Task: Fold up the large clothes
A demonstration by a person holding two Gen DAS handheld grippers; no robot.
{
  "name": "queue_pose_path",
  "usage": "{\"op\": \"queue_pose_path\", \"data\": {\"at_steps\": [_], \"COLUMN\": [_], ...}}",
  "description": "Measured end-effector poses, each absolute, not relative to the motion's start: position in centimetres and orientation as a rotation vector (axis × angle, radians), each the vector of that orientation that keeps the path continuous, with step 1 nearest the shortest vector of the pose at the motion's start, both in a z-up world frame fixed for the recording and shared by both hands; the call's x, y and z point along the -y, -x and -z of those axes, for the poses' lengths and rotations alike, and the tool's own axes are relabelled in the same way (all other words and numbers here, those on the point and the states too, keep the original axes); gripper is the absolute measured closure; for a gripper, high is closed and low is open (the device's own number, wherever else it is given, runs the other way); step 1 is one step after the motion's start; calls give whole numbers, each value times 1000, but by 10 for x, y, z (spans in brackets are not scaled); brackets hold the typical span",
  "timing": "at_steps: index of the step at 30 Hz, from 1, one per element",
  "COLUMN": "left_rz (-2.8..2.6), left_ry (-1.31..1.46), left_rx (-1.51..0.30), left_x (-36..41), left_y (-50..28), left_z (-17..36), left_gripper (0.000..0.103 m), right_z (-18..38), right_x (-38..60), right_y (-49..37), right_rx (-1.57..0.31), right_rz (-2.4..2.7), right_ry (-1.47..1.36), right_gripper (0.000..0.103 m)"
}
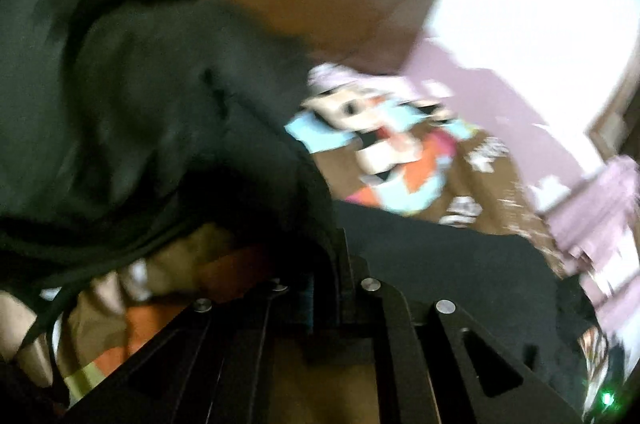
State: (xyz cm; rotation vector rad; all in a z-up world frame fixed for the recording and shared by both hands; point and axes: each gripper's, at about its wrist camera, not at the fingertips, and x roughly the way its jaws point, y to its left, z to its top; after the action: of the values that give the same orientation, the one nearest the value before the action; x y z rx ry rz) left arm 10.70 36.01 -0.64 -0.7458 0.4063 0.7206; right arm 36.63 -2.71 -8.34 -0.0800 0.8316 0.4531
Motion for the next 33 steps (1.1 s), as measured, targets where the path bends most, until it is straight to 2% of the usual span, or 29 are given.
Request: {"op": "queue_pose_path", "data": {"at_steps": [7, 14, 21, 26, 33], "left_rz": [-382, -42, 177, 253, 298], "left_ry": [492, 198, 94, 11, -72], "left_rx": [-330, -421, -673, -801, -946], "left_x": [-296, -198, -106, -58, -39], "left_y": [-141, -193, -245, -259, -261], "left_z": [-57, -98, -71, -37, 17], "left_gripper": [99, 99, 99, 99, 99], "right_z": [53, 22, 14, 31, 61], "right_x": [58, 101, 159, 190, 187], "right_y": [-352, -341, -337, -343, -361], "right_rx": [-777, -734, -728, -733, -841], "right_rz": [-476, -518, -574, -692, -785], "right_ry": [24, -123, -378, -620, -836], "right_gripper": [0, 0, 0, 0, 0]}}
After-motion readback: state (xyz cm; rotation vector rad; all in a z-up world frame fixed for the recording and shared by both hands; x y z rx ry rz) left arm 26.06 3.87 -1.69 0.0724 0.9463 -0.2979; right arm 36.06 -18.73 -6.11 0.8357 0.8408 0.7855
